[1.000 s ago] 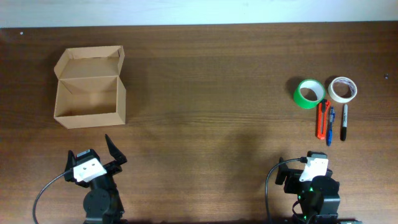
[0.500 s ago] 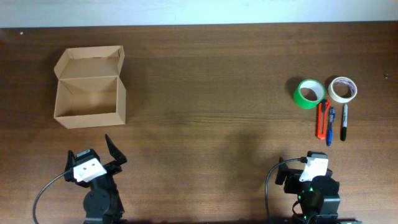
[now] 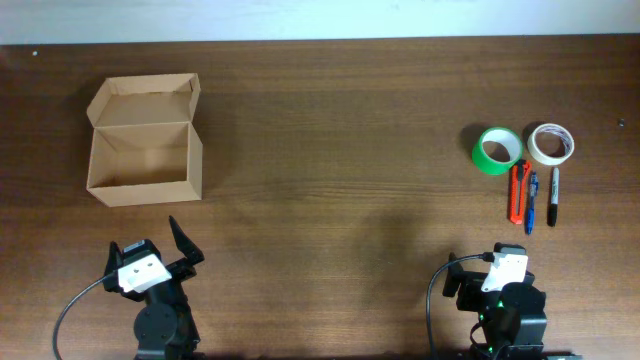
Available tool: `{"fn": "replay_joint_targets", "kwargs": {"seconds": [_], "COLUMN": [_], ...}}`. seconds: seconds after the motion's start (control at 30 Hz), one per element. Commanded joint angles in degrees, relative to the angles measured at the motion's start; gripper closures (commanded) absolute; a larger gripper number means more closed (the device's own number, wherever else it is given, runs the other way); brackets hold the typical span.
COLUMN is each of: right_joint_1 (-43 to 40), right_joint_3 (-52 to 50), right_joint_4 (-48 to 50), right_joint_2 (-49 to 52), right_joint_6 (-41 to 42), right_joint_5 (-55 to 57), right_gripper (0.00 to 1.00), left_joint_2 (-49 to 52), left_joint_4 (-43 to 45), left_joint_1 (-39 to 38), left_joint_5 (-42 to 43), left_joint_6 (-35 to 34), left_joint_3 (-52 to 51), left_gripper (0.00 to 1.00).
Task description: Pack container
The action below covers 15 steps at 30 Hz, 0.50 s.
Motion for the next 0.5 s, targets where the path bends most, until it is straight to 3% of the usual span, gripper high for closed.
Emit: {"fn": "replay_joint_targets", "kwargs": {"seconds": [0.0,0.3,0.47], "right_joint_1": [-0.37,-0.37,-0.37], "right_joint_3": [-0.61,-0.63,-0.7], "right_joint_4": [-0.02,1.29,7.65], "right_joint_2": [-0.55,-0.55,-0.55], "right_joint_6": [0.2,0.22,0.22], "right_joint_5": [-0.13,-3.58,-6.01], "right_gripper": [0.01,0.01,0.01], "left_joint_2": [-0.48,-0.48,-0.48], "left_joint_4": [-0.22,-0.22,0.02], "left_joint_1": [0.31,0.24,0.26], "left_joint_5": [0.59,0.85,1.03], "left_joint_6": [0.48,0.46,0.46], "left_joint_3": [-0.17,-0.17,-0.17], "left_gripper": [0.0,0.0,0.0]}}
